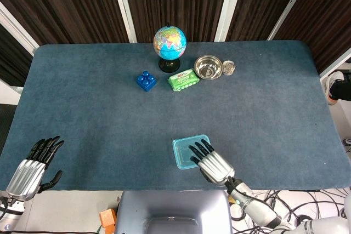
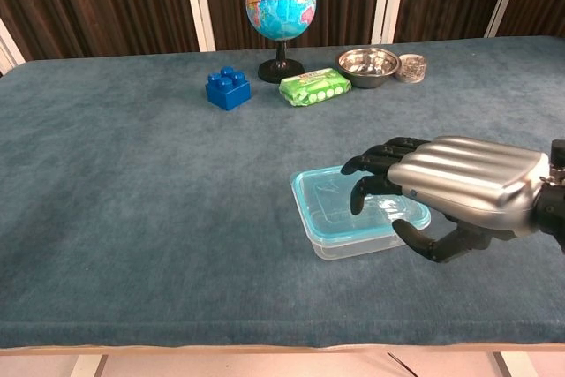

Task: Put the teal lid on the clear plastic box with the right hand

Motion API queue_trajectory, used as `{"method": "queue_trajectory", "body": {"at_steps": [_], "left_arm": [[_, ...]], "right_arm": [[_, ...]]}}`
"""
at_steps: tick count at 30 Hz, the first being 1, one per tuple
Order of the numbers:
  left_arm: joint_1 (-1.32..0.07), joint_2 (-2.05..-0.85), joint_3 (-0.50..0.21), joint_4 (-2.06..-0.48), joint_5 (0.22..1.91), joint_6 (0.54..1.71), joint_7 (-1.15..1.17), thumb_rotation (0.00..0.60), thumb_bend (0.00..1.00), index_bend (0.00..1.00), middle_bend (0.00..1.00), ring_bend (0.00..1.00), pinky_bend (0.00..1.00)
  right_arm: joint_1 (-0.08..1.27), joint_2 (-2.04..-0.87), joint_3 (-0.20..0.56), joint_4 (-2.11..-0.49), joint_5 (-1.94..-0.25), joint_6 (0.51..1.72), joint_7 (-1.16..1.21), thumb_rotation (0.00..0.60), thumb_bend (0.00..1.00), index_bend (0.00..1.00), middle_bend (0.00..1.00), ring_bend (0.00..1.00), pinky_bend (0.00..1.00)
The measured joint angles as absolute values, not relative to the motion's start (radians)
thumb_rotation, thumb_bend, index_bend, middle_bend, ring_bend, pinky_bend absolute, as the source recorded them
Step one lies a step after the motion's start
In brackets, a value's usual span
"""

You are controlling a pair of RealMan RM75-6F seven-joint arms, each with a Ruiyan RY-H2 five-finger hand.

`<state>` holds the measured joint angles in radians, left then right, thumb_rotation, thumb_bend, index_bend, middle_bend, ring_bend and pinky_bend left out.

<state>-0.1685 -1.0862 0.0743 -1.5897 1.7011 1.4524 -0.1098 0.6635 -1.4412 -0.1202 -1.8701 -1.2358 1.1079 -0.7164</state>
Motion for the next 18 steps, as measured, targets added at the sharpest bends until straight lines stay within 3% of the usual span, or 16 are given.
{"method": "queue_trajectory", "body": {"at_steps": [18], "left_arm": [[-0.169,-1.086,0.074,-1.589,1.700,1.451,-0.111,0.600,0.39,0.00,0.00,0.00,0.00]], "right_arm": [[0.651,-1.473,-0.087,-1.860,-1.227,1.068,-0.739,0.600,0.63,0.29,0.04,0.00,0.00]]}}
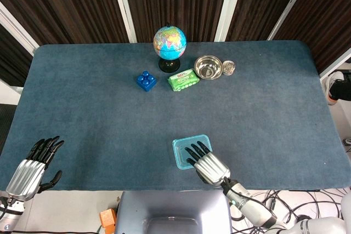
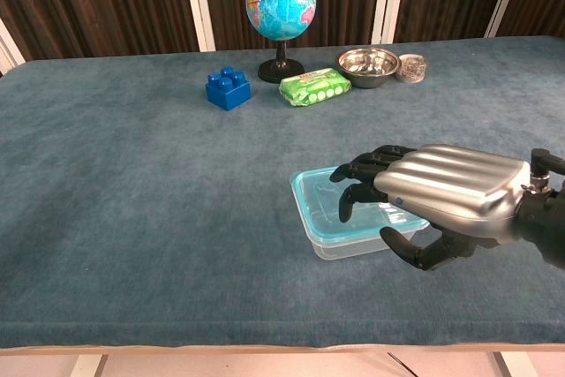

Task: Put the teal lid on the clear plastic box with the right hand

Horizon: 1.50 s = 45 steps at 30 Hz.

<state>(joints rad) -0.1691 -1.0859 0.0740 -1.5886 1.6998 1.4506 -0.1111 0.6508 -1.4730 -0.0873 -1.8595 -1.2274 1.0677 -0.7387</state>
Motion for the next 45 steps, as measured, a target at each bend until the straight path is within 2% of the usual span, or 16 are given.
{"method": "queue_trajectory", "body": {"at_steps": [45], "left_arm": [[-0.168,-1.084,0.073,-1.587,1.699,1.454,-0.118,0.600,0.39,0.00,0.00,0.00,0.00]], "right_arm": [[0.630,-1.511,-0.077,-1.798,-1.221,1.018,-0.731,0.600,0.63,0.29,0.05,0.00,0.00]]}}
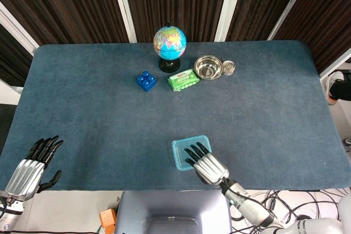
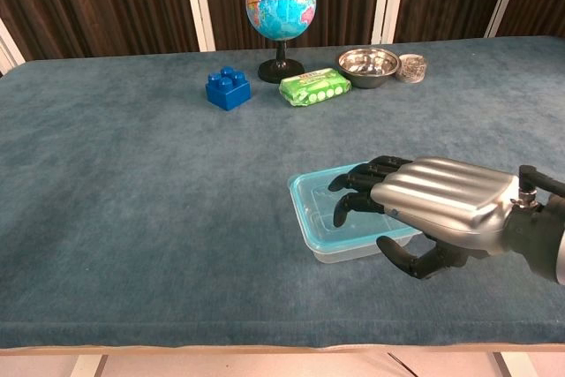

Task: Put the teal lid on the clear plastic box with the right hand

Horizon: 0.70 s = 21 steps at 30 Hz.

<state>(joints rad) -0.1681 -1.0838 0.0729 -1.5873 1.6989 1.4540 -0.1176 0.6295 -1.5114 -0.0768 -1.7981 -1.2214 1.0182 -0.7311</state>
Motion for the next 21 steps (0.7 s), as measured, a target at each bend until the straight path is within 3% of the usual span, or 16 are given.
{"method": "queue_trajectory", "body": {"at_steps": [15,21], "left_arm": [[-0.166,-1.083,0.073,-1.586,1.700,1.459,-0.122,0.600,0.39,0.00,0.00,0.00,0.00],[-0.165,-1.083,0.073,-1.585,1.703,1.462,-0.121,0.600,0.39,0.00,0.00,0.00,0.00]], "right_arm": [[0.621,-1.508,-0.069,-1.800,-1.244,1.026,-0.707,0.600,0.63,0.29,0.05,0.00,0.00],[0.603,-1.464,-0.055,-1.835,-1.302,1.084,-0.668,0.600,0.63,0.20,0.04,0.00,0.00]]}}
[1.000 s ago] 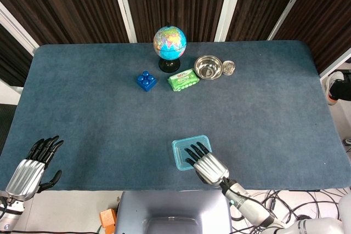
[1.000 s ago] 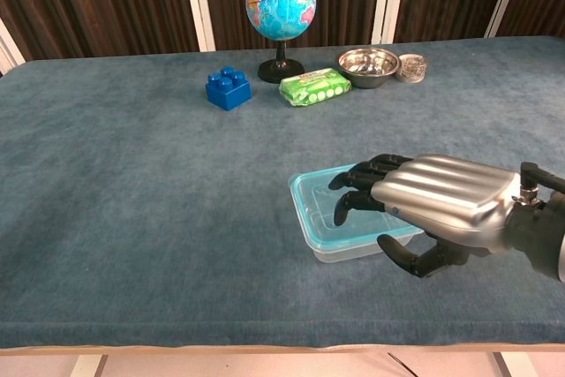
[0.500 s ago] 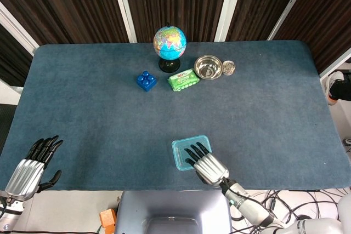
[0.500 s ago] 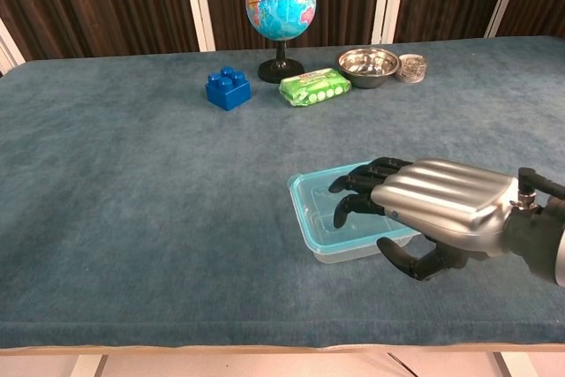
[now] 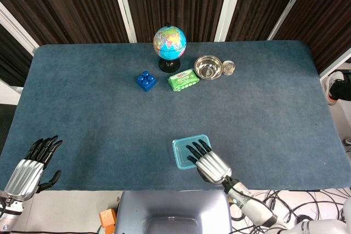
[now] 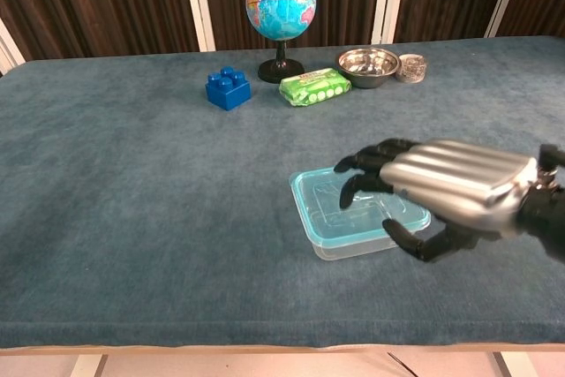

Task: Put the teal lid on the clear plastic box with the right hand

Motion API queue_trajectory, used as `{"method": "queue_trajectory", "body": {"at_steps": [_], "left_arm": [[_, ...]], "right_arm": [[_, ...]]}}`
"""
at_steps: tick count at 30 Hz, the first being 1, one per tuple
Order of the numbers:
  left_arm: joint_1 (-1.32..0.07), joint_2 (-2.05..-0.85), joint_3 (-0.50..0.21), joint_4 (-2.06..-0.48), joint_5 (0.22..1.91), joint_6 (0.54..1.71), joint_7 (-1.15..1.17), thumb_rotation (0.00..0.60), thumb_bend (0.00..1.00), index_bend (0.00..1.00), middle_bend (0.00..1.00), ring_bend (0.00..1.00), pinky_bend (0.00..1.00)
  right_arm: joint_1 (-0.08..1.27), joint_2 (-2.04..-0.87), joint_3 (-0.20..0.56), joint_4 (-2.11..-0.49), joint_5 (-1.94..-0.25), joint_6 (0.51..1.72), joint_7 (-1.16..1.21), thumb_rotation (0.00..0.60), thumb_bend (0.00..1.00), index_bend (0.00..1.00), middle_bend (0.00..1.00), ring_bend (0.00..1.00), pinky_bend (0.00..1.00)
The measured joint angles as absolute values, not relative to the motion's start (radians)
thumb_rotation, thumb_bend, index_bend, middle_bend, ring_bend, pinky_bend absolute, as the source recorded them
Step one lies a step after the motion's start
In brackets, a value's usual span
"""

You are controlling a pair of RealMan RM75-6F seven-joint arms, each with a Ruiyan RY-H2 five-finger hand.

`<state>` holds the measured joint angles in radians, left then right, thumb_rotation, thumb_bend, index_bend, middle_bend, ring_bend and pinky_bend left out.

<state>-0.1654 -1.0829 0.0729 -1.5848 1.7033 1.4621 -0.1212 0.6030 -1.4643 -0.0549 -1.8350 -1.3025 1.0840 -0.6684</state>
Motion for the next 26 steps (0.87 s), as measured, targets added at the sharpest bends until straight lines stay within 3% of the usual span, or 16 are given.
{"method": "queue_trajectory", "body": {"at_steps": [2,7,12,19,26], "left_arm": [[-0.165,-1.083,0.074,-1.585,1.705,1.463,-0.120,0.600,0.39,0.00,0.00,0.00,0.00],[-0.161,-1.084,0.075,-1.586,1.710,1.472,-0.116,0.600,0.39,0.00,0.00,0.00,0.00],[-0.156,-1.086,0.078,-1.587,1.717,1.479,-0.105,0.600,0.39,0.00,0.00,0.00,0.00],[-0.152,-1.095,0.080,-1.594,1.722,1.480,-0.068,0.600,0.39,0.00,0.00,0.00,0.00],[-0.144,-1.101,0.086,-1.599,1.736,1.491,-0.045,0.600,0.39,0.00,0.00,0.00,0.00]], "right_arm": [[0.587,-1.444,-0.054,-1.846,-1.333,1.121,-0.645,0.600,0.59,0.16,0.03,0.00,0.00],[0.503,-1.352,-0.084,-1.872,-1.412,1.253,-0.580,0.600,0.31,0.02,0.00,0.00,0.00],[0.376,-1.270,-0.142,-1.830,-1.488,1.420,-0.438,0.600,0.30,0.00,0.00,0.00,0.00],[0.181,-1.222,-0.182,-1.574,-1.537,1.631,-0.110,0.600,0.30,0.00,0.00,0.00,0.00],[0.110,-1.190,-0.169,-1.508,-1.569,1.653,-0.035,0.600,0.30,0.00,0.00,0.00,0.00]]}}
